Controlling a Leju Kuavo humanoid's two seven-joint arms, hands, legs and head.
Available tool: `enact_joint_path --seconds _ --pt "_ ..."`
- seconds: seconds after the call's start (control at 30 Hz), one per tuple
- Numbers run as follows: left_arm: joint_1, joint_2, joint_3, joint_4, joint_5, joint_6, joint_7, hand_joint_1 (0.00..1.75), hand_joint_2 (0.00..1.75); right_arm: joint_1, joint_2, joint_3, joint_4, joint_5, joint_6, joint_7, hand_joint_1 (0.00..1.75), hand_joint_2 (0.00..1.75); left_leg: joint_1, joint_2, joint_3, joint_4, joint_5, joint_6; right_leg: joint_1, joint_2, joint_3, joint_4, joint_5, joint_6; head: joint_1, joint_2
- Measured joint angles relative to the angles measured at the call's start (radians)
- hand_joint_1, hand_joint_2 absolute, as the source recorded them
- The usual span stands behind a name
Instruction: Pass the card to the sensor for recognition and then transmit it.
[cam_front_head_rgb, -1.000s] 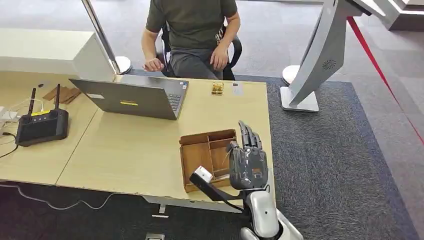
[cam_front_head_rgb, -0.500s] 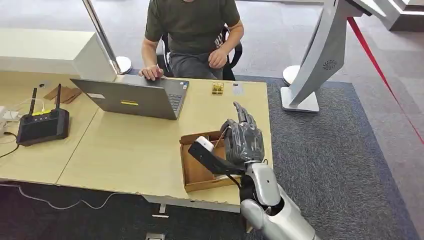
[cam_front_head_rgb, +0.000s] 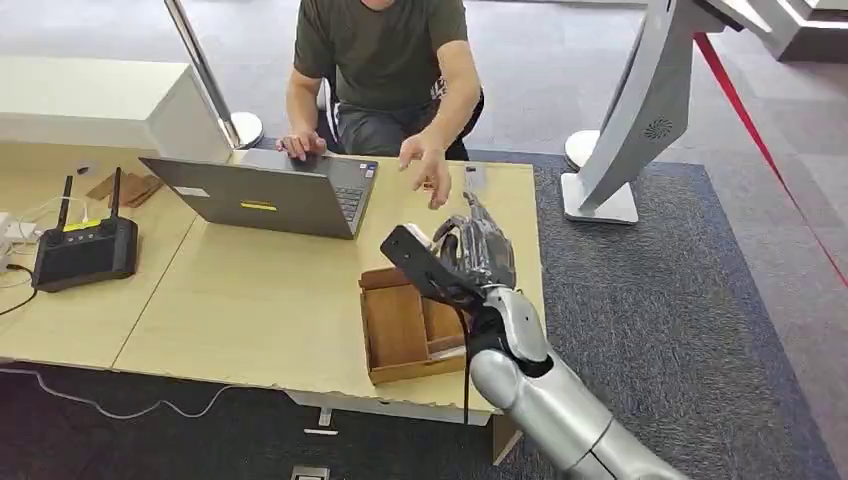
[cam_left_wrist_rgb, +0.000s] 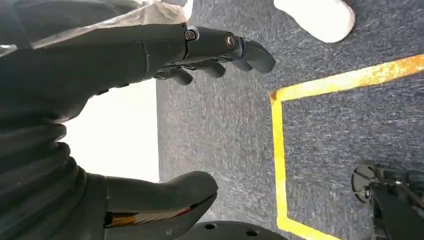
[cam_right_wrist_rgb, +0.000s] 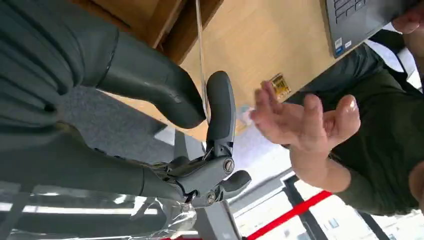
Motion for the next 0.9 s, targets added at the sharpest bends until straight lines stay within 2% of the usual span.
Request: enact_joint_path --seconds 0.33,0.77,0.8,0.9 --pt "-0.009 -0.005 -0.012 0.0 0.004 0.013 0.004 0.0 1.75 -0.016 0.004 0.019 0.065 -0.033 -0.048 -0.024 1.75 1.75 0.0 0.0 0.0 0.0 0.0 0.0 0.0 0.0 0.0 0.0 0.0 0.0 0.0 0.0" --pt "-0.009 -0.006 -0.019 0.0 0.0 0.015 0.002 0.0 1.75 -0.02 0.009 0.031 0.112 -0.036 -0.053 -0.029 1.75 1.75 0.0 0.0 0.0 0.0 0.0 0.0 0.0 0.0 0.0 0.0 0.0 0.0 0.0 0.0" --pt "-0.009 -0.006 -0.019 0.0 0.0 0.015 0.002 0.0 1.75 -0.021 0.009 0.031 0.113 -0.035 -0.056 -0.032 0.0 1.75 0.0 0.0 0.0 0.0 0.0 0.0 0.0 0.0 0.0 0.0 0.0 0.0 0.0 0.0" --pt "-0.01 -0.007 -0.019 0.0 0.0 0.015 0.002 0.0 1.75 -0.021 0.009 0.032 0.116 -0.027 -0.069 -0.042 0.0 1.75 0.0 0.0 0.0 0.0 0.0 0.0 0.0 0.0 -0.001 0.0 0.0 0.0 0.0 0.0"
